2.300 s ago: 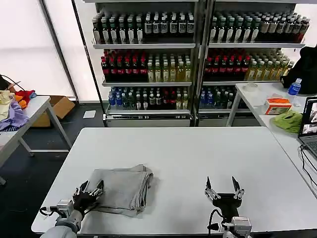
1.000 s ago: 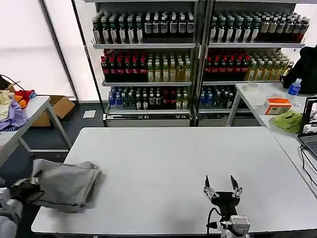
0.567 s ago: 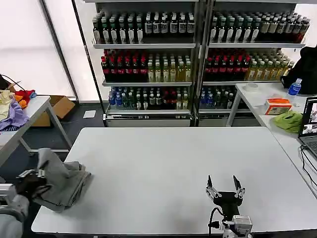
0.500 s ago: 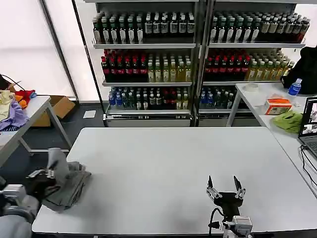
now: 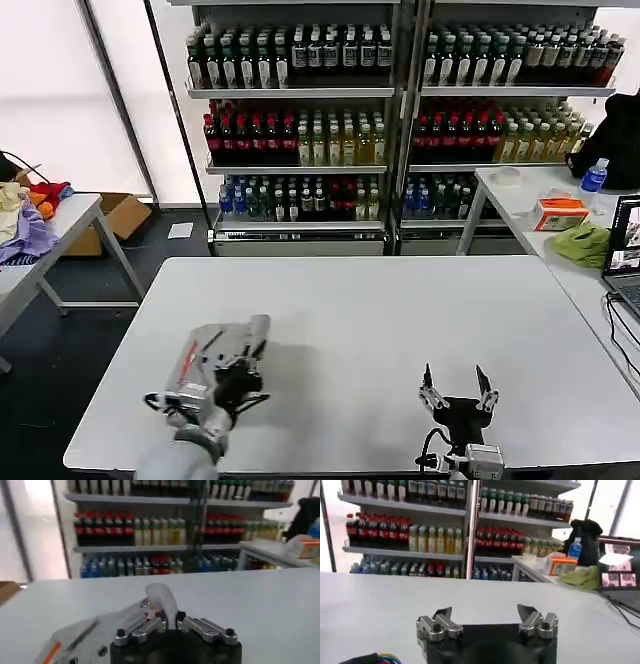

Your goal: Fold and organize the clothes.

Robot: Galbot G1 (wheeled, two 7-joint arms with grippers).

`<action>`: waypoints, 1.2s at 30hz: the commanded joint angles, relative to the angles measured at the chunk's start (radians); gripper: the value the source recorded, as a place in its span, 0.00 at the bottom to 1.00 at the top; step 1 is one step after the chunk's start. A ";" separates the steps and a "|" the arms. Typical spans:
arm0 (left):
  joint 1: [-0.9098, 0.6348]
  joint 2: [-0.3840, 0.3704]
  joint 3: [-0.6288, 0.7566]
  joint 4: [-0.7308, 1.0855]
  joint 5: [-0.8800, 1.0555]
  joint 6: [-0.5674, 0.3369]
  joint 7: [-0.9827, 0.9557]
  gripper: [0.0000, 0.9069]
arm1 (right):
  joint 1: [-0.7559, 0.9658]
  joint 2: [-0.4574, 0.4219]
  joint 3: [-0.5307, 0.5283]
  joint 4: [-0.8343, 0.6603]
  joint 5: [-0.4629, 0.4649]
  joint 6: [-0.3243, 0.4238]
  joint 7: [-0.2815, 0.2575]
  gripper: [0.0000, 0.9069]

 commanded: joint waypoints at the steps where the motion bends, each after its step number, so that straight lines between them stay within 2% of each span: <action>1: -0.119 -0.100 0.262 0.186 0.038 -0.023 -0.035 0.72 | -0.012 0.065 -0.007 -0.016 -0.072 0.003 -0.001 1.00; 2: -0.123 -0.095 0.259 0.189 0.018 -0.032 -0.033 1.00 | -0.010 0.069 -0.008 -0.022 -0.074 0.003 -0.001 1.00; 5: -0.137 -0.089 0.257 0.204 -0.067 -0.106 0.007 1.00 | -0.001 0.071 -0.011 -0.039 -0.075 0.002 -0.001 1.00; 11: -0.147 -0.106 0.252 0.174 -0.234 -0.134 -0.013 1.00 | 0.030 0.056 -0.016 -0.049 -0.048 -0.014 -0.009 1.00; 15: -0.156 -0.100 0.220 0.110 -0.218 -0.126 -0.057 1.00 | 0.083 0.030 -0.025 -0.059 0.071 -0.043 -0.008 1.00; 17: -0.160 -0.085 0.182 0.111 -0.156 -0.124 -0.079 1.00 | 0.119 0.018 -0.037 -0.060 0.163 -0.069 -0.004 1.00; 19: -0.155 -0.058 0.125 0.099 -0.108 -0.089 -0.098 1.00 | 0.169 -0.007 -0.061 -0.064 0.294 -0.112 -0.006 1.00; 20: -0.151 -0.040 0.099 0.095 -0.081 -0.086 -0.100 1.00 | 0.179 -0.009 -0.067 -0.064 0.294 -0.112 -0.007 1.00; 22: -0.143 -0.003 0.026 0.092 0.028 -0.092 -0.101 1.00 | 0.249 -0.035 -0.100 -0.078 0.466 -0.157 0.002 1.00; 25: -0.127 0.029 -0.057 0.067 0.038 -0.085 -0.113 1.00 | 0.320 -0.046 -0.140 -0.103 0.580 -0.196 0.030 1.00; 28: -0.103 0.052 -0.116 0.032 0.039 -0.084 -0.123 1.00 | 0.373 -0.051 -0.202 -0.130 0.658 -0.222 0.046 1.00; 36: -0.054 0.046 -0.161 0.010 0.056 -0.083 -0.136 1.00 | 0.437 -0.017 -0.312 -0.209 0.688 -0.234 0.062 1.00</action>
